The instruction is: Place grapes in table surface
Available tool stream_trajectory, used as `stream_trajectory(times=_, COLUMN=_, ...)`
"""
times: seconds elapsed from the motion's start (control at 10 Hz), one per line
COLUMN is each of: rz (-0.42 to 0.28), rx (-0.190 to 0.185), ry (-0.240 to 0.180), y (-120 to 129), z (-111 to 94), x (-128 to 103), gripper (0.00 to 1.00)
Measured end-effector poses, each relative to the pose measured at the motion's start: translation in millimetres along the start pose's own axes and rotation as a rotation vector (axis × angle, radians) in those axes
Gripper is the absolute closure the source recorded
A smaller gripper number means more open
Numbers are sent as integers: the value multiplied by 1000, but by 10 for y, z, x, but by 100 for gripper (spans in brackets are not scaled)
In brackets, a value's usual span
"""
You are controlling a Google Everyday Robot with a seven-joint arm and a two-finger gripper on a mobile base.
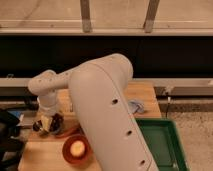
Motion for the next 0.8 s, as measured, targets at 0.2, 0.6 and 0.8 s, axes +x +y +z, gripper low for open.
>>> stream_trajectory(times=0.2, rz=6, rx=5, ry=-13, y=-32, z=-78, x=-6, gripper=100)
stream_trajectory(times=0.6, rz=10, rx=52, ry=-89, y=-156, z=-560, x=-32, gripper=100)
stream_trajectory(times=0.8, rz=24, rx=95, ry=-119, y=-291, z=-827, x=-26, gripper=100)
